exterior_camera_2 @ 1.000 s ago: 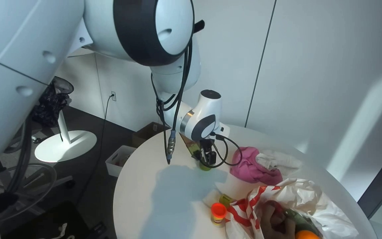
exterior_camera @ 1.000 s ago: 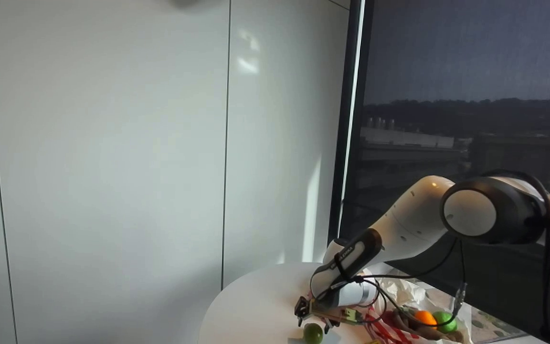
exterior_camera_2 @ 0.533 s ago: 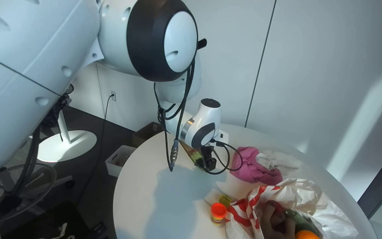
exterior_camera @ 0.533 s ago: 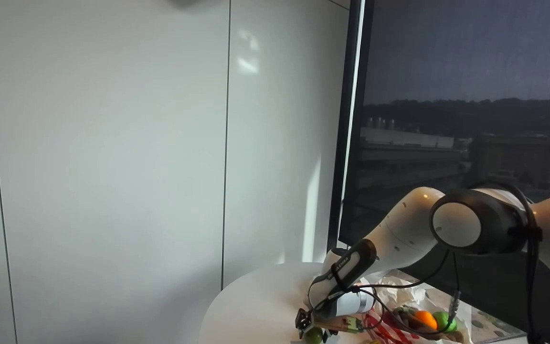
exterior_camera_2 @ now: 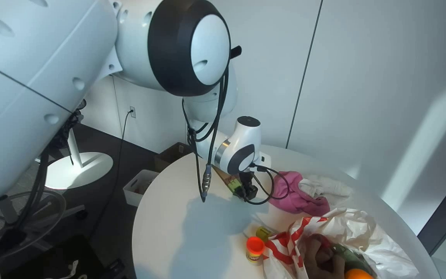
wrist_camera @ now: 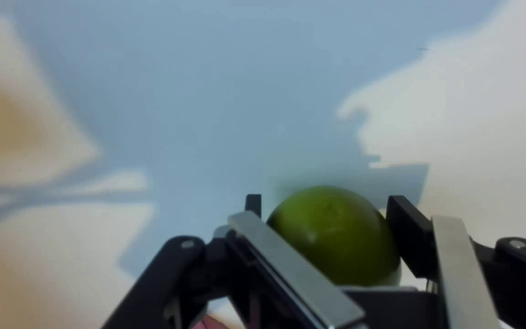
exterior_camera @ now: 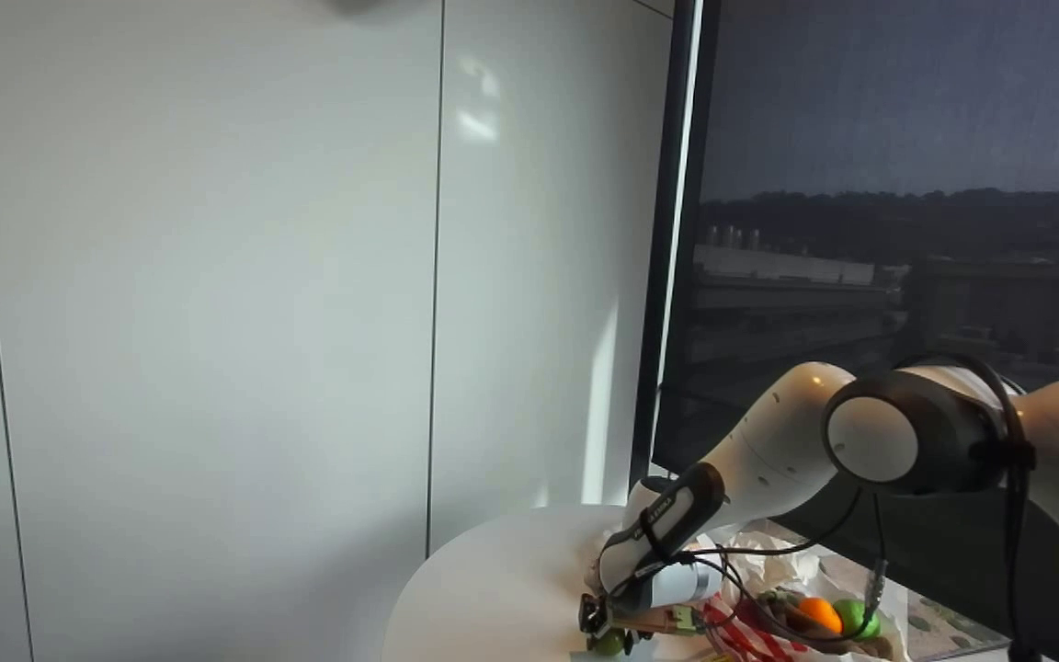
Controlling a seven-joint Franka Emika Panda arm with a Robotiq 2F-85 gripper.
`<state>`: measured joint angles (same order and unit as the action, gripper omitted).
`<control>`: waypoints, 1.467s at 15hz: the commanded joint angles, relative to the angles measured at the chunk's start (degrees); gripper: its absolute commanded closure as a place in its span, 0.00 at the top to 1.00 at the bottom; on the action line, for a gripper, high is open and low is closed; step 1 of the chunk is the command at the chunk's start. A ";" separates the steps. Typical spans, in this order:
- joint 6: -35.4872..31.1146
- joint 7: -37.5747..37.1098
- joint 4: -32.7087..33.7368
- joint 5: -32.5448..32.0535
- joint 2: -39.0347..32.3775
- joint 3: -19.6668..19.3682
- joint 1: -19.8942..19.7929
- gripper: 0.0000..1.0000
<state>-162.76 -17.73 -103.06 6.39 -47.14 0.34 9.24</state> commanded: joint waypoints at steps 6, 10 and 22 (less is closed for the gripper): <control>-4.38 -5.91 -6.87 -0.09 11.16 -11.95 2.37 0.45; -4.97 -13.31 -11.53 -1.73 16.46 -22.35 4.39 0.45; 0.12 -31.54 -18.05 -5.09 15.46 -33.41 4.95 0.45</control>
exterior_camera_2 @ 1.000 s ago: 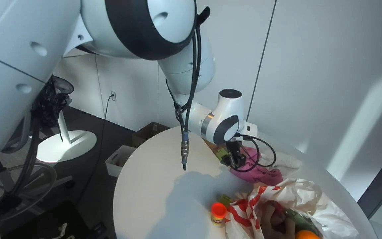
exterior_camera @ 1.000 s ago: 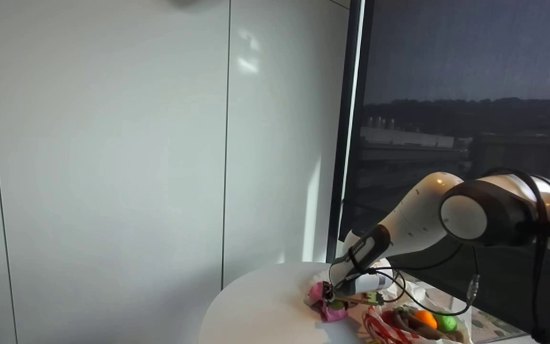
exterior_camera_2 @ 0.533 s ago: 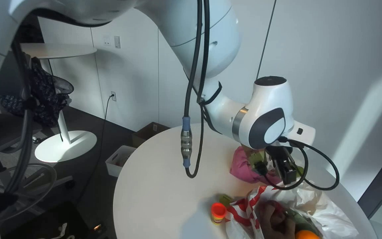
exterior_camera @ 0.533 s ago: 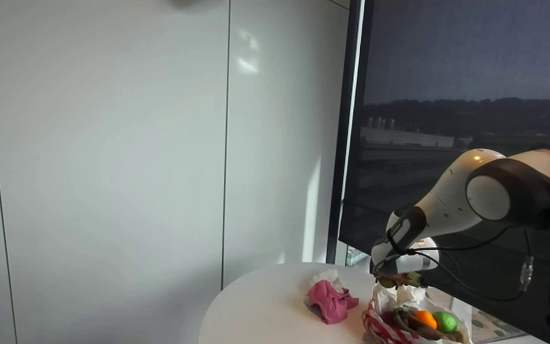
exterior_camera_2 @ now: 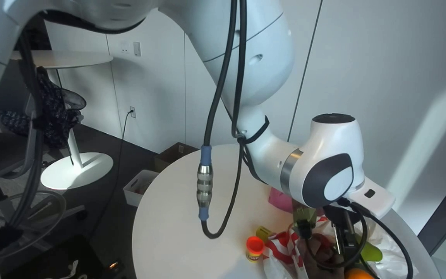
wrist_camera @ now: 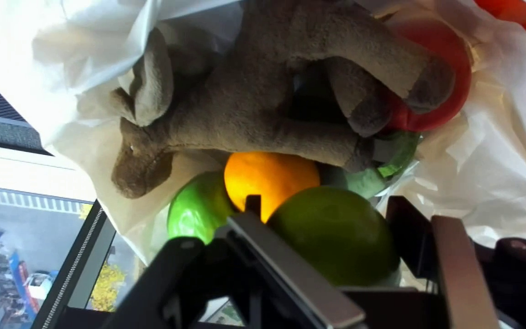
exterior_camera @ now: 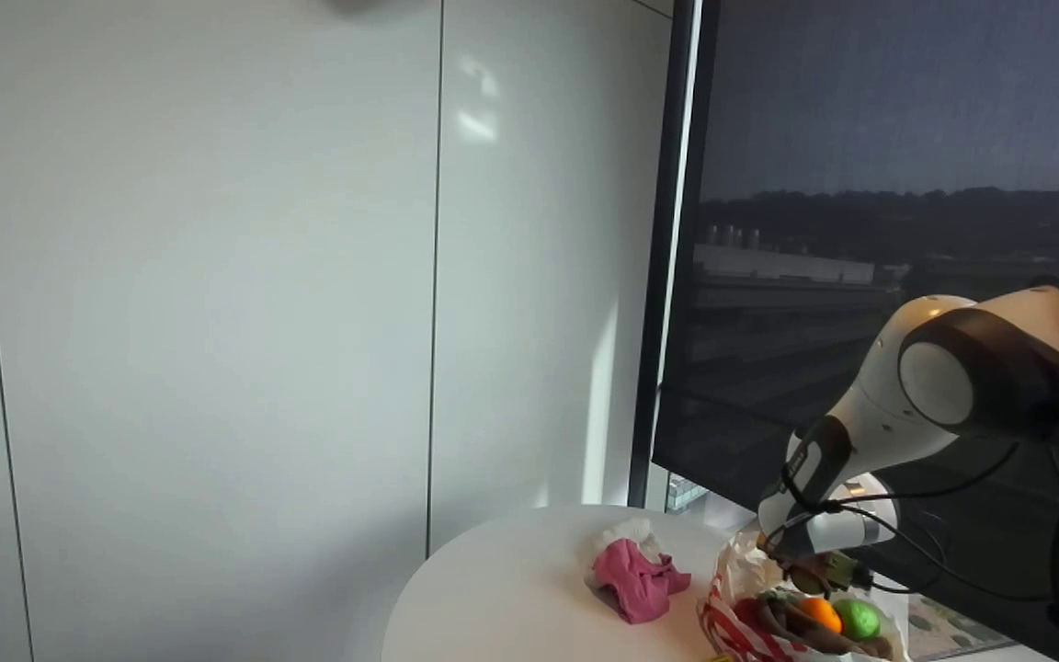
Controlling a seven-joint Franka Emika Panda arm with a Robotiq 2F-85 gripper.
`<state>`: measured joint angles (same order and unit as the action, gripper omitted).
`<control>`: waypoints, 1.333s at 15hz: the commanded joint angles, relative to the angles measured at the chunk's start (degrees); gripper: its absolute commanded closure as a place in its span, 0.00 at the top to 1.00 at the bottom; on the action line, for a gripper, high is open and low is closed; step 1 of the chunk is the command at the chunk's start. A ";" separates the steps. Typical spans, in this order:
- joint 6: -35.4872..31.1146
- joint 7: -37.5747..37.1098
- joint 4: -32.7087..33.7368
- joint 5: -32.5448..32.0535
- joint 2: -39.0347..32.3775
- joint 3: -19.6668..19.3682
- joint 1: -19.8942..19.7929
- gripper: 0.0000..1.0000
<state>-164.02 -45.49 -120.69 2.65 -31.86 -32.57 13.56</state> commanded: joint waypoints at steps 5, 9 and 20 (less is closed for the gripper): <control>2.96 -6.41 0.09 -1.46 -1.07 1.29 -0.80 0.92; 2.52 -8.33 -0.09 -1.71 -1.35 1.64 -1.01 1.00; 7.89 -6.13 -1.80 -1.09 5.07 13.30 -1.45 1.00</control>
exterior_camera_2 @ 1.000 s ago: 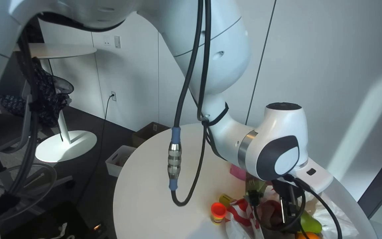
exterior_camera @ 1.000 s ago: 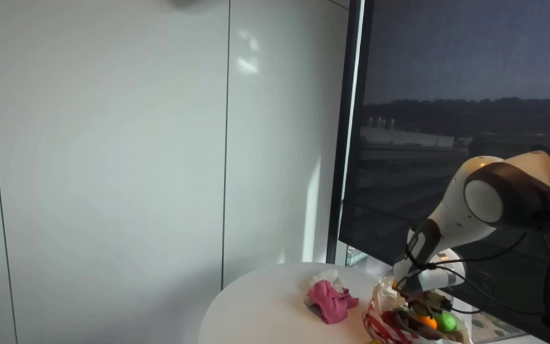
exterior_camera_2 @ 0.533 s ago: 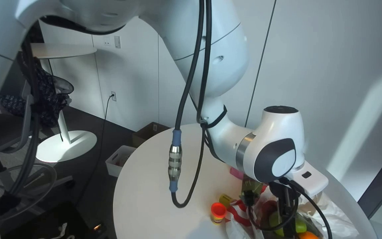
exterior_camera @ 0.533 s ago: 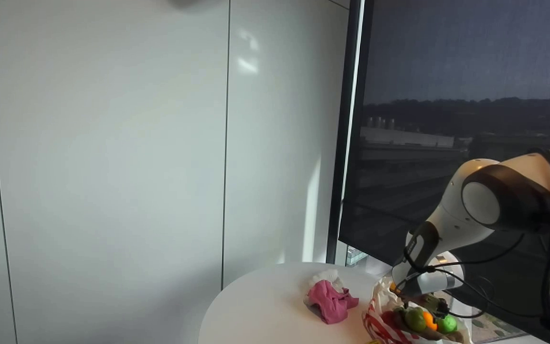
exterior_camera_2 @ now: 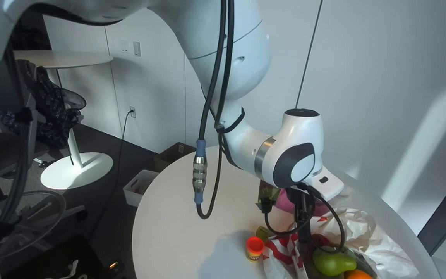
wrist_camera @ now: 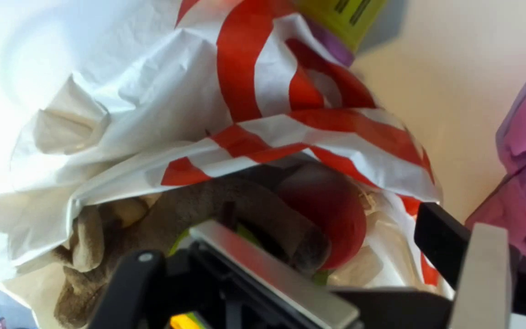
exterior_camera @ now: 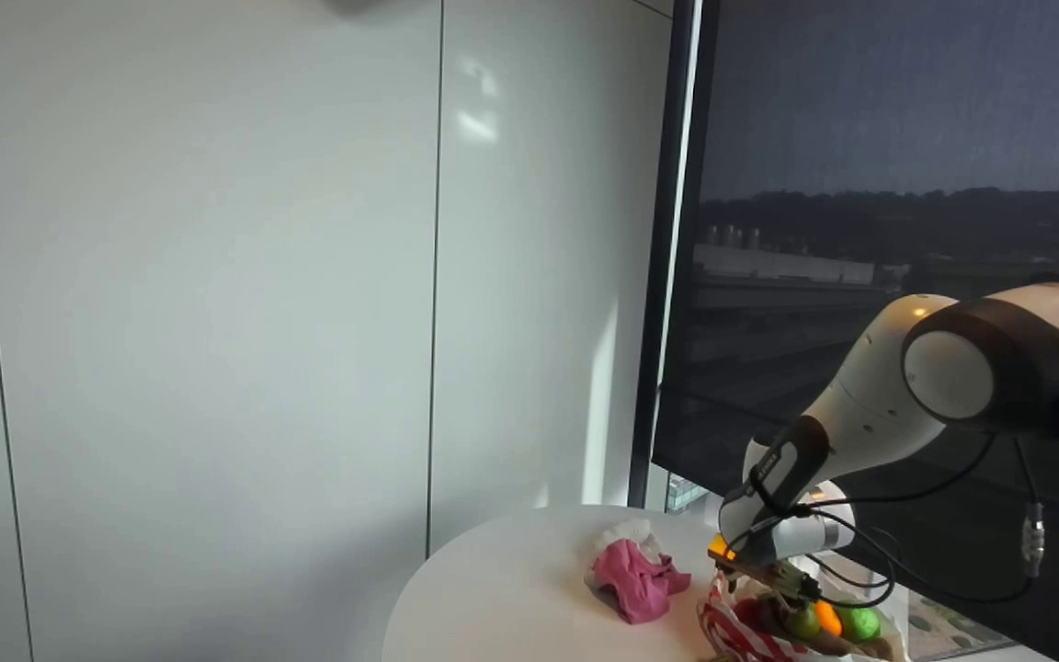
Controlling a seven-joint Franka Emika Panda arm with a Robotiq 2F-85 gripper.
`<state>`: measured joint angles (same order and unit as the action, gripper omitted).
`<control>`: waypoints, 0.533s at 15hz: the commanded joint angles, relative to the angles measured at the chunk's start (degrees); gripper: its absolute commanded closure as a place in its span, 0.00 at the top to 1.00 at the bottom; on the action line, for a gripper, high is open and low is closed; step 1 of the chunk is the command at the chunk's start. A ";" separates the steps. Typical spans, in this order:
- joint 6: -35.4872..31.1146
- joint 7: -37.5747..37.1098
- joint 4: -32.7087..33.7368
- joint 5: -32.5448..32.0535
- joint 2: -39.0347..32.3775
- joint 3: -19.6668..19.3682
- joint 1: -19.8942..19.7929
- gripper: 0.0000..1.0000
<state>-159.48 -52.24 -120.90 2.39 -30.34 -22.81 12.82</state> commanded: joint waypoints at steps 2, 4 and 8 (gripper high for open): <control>6.11 -0.17 -2.25 -1.44 4.32 5.10 -0.52 1.00; 7.99 -1.09 -3.70 -2.29 5.30 5.92 -0.20 1.00; 7.76 -2.34 -8.59 -3.89 7.32 7.14 -0.14 1.00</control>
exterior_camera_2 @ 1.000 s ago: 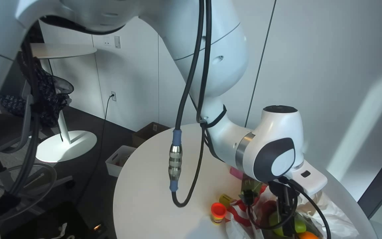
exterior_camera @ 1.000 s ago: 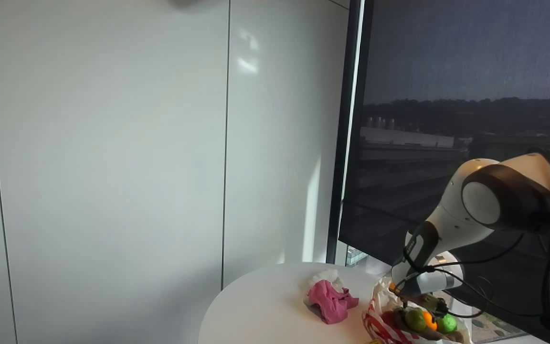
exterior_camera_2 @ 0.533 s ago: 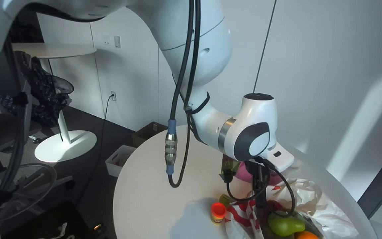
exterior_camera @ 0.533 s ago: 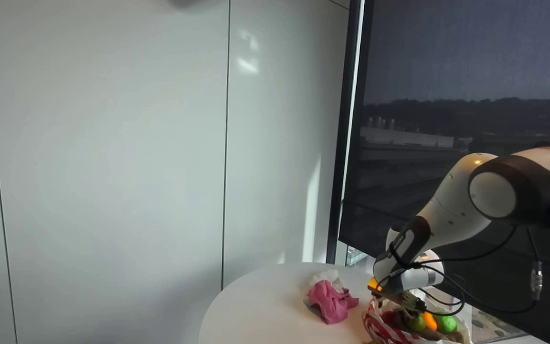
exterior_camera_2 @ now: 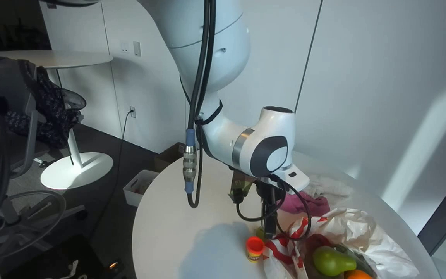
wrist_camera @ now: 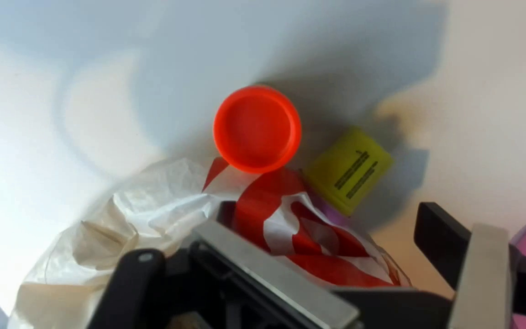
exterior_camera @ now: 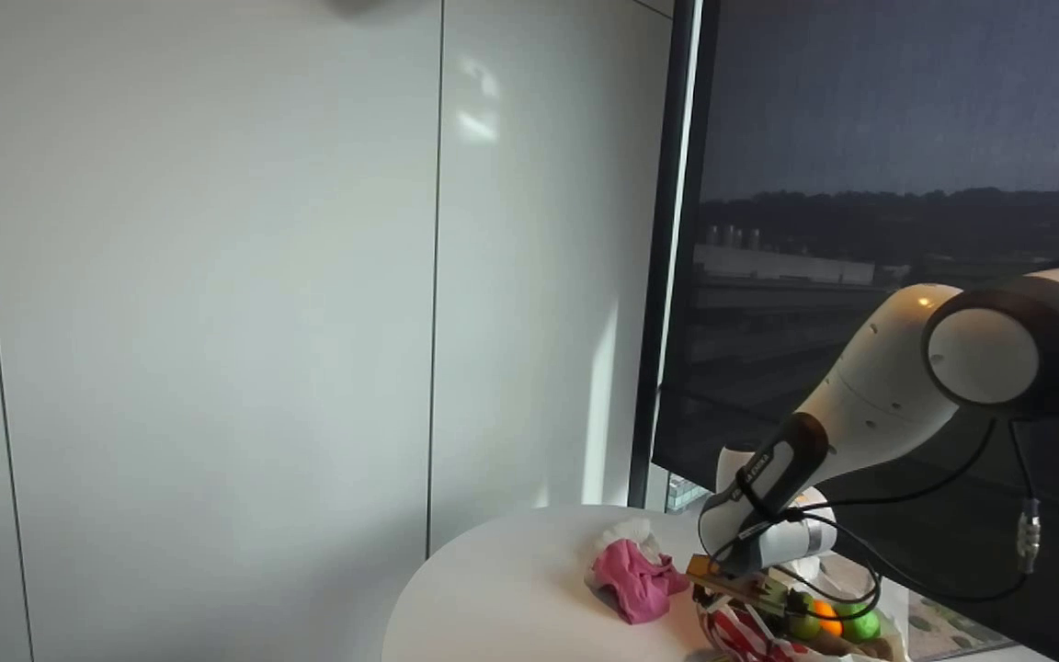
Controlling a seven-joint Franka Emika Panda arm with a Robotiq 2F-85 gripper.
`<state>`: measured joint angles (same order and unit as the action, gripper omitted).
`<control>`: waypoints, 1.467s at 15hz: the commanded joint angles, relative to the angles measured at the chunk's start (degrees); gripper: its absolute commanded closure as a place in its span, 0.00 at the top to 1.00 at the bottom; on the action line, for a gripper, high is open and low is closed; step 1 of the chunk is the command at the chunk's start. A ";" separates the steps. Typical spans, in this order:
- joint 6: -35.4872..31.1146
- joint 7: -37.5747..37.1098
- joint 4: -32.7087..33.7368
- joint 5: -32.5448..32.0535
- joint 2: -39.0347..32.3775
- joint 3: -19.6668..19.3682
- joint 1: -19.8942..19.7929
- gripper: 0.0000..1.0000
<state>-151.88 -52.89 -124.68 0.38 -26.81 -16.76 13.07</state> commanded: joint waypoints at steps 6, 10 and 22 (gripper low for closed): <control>-7.04 -0.11 -10.64 -2.41 3.05 3.08 -0.96 1.00; -11.28 0.04 -10.90 -3.18 0.07 1.69 -0.73 1.00; -16.46 5.16 -9.45 -0.32 -5.40 1.98 -1.99 0.42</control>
<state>-166.54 -50.00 -134.51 -1.32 -31.45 -14.93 11.34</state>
